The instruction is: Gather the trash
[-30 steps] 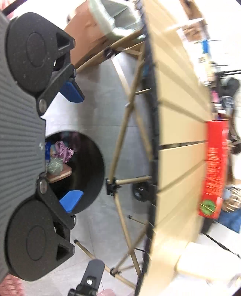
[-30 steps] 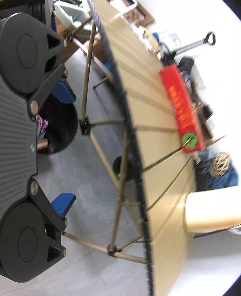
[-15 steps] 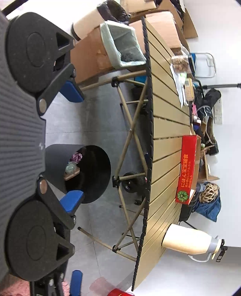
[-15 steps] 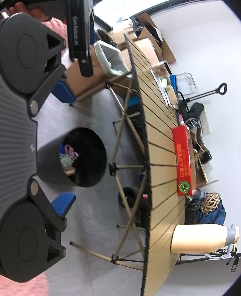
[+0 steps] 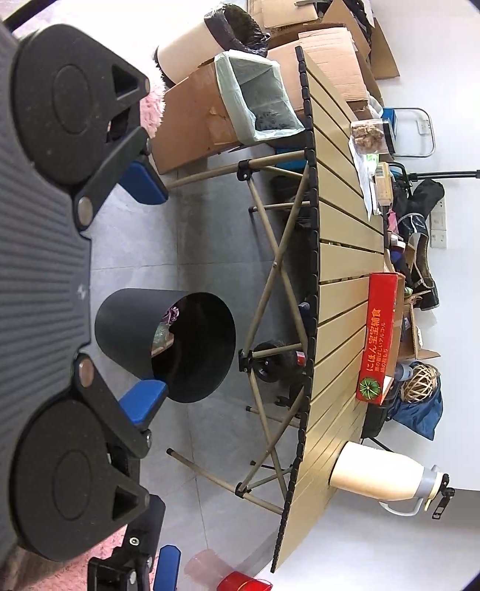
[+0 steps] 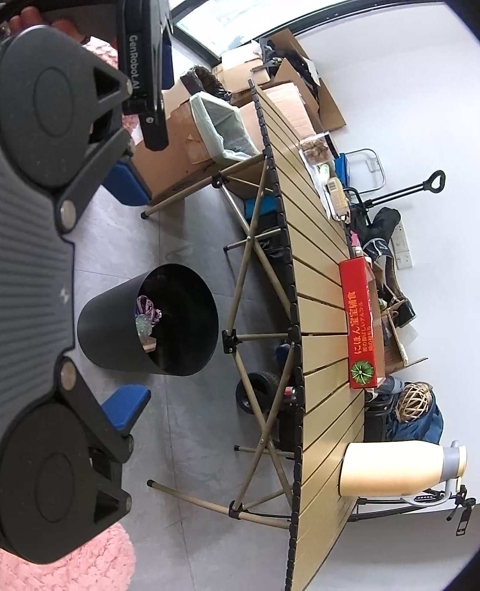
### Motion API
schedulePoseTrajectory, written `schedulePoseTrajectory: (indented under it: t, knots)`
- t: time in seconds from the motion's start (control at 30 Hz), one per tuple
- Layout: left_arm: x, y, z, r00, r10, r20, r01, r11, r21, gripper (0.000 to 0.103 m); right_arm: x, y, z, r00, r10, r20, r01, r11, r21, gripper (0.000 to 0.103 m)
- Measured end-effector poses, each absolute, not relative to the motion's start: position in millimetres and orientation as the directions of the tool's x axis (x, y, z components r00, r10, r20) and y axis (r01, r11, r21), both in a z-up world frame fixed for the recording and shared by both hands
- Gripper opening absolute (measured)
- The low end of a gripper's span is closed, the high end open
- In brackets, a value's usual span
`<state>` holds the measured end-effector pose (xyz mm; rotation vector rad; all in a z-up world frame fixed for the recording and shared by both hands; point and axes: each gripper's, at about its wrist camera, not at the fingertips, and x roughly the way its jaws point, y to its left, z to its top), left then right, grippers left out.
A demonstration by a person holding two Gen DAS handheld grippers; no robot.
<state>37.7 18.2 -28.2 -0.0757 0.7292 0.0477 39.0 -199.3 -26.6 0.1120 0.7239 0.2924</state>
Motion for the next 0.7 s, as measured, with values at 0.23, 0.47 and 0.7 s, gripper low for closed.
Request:
schedulePoseTrajectory:
  t: [0.23, 0.47, 0.7]
  knots:
    - [37.3, 18.2, -28.1, 0.745, 0.018, -0.667, -0.07, 0.996, -0.052, 0.103, 42.7, -201.7, -25.9, 0.715, 0.301, -0.631, -0.224, 0.954, 0.2, 0.103]
    - [37.8, 19.7, -25.8, 0.743, 0.019, -0.669, -0.074, 0.996, -0.054, 0.103, 42.3, -201.1, -25.0, 0.719, 0.3, -0.627, -0.228, 0.954, 0.194, 0.103]
    - [37.7, 20.1, -25.9, 0.744, 0.019, -0.668, -0.074, 0.996, -0.053, 0.103, 41.6, -200.6, -23.7, 0.723, 0.3, -0.622, -0.231, 0.954, 0.191, 0.103]
